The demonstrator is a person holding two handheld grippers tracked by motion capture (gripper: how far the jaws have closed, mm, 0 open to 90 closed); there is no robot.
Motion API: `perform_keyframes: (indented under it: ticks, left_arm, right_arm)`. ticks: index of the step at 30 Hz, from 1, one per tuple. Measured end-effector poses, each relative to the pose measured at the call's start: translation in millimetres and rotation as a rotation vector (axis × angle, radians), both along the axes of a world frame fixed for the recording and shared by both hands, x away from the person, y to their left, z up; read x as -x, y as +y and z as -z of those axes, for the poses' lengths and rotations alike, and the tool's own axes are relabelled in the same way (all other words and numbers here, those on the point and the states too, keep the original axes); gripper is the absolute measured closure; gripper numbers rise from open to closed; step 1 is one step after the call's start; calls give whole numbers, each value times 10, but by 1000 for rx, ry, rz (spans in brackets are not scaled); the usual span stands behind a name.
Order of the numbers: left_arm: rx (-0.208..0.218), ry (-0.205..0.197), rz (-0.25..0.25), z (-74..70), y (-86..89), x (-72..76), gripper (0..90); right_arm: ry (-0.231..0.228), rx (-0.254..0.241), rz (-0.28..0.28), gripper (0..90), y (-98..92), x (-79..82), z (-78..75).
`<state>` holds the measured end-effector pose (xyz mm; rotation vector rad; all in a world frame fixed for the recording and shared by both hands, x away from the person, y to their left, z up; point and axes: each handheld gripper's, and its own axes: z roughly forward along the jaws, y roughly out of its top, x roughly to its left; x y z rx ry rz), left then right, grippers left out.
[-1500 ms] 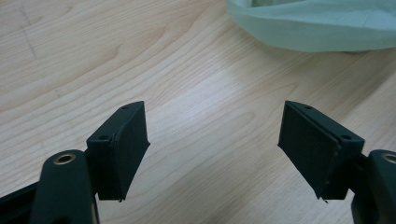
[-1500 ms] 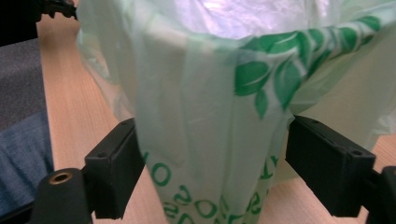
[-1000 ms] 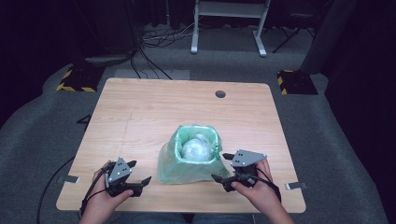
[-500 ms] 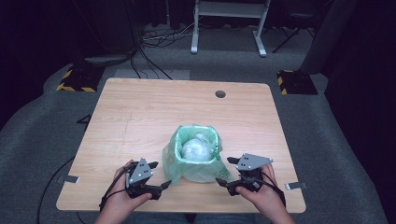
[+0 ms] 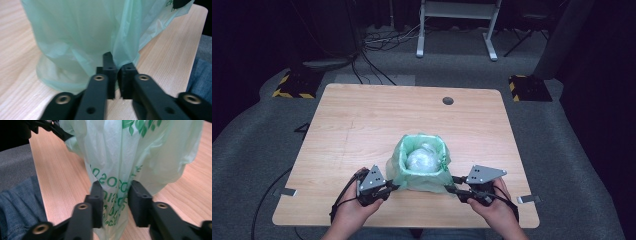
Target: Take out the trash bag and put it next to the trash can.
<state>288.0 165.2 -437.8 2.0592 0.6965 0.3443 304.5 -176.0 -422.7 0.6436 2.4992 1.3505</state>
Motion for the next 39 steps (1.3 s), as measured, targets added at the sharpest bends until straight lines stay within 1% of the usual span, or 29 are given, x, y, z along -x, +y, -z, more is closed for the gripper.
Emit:
perform_keyframes:
  ticks: [3,4,6,7,9,12,14,17,18,22,25,29,35,38,39]
  left_arm:
    - [5,-13,-4,-82,38,45,899]
    - [5,-23,-6,-114,53,59,900]
    - [26,-40,-5,-184,80,85,900]
    - [42,-39,-5,-223,92,99,899]
    - [54,-60,-7,-304,124,115,899]
    - [78,-77,-11,-408,154,130,899]
    - [83,-98,-17,-474,176,120,899]
    - [90,-119,-29,-561,195,87,893]
    - [84,-128,-32,-588,201,70,893]
    - [88,-139,-51,-657,223,-14,893]
    - [87,-148,-73,-684,245,-96,888]
    - [79,-140,-94,-684,259,-208,885]
    - [57,-117,-120,-604,256,-386,886]
    - [43,-101,-128,-542,242,-447,886]
    - [47,-94,-128,-519,234,-458,886]
  right_arm:
    - [-21,-19,-4,804,-27,43,-71]
    - [-35,-29,-7,810,-36,60,-100]
    - [-54,-48,-5,822,-48,93,-160]
    - [-65,-53,-4,824,-53,103,-189]
    - [-81,-61,-2,825,-62,118,-245]
    - [-105,-72,-8,806,-65,133,-324]
    - [-125,-71,-7,806,-63,140,-370]
    - [-141,-87,4,817,-75,118,-431]
    - [-144,-92,8,818,-80,107,-453]
    - [-160,-109,27,830,-89,49,-549]
    - [-166,-113,35,849,-81,-24,-601]
    - [-164,-95,48,866,-48,-145,-627]
    - [-157,-68,63,894,6,-325,-610]
    - [-144,-60,74,896,26,-411,-575]
    - [-139,-63,77,891,30,-423,-569]
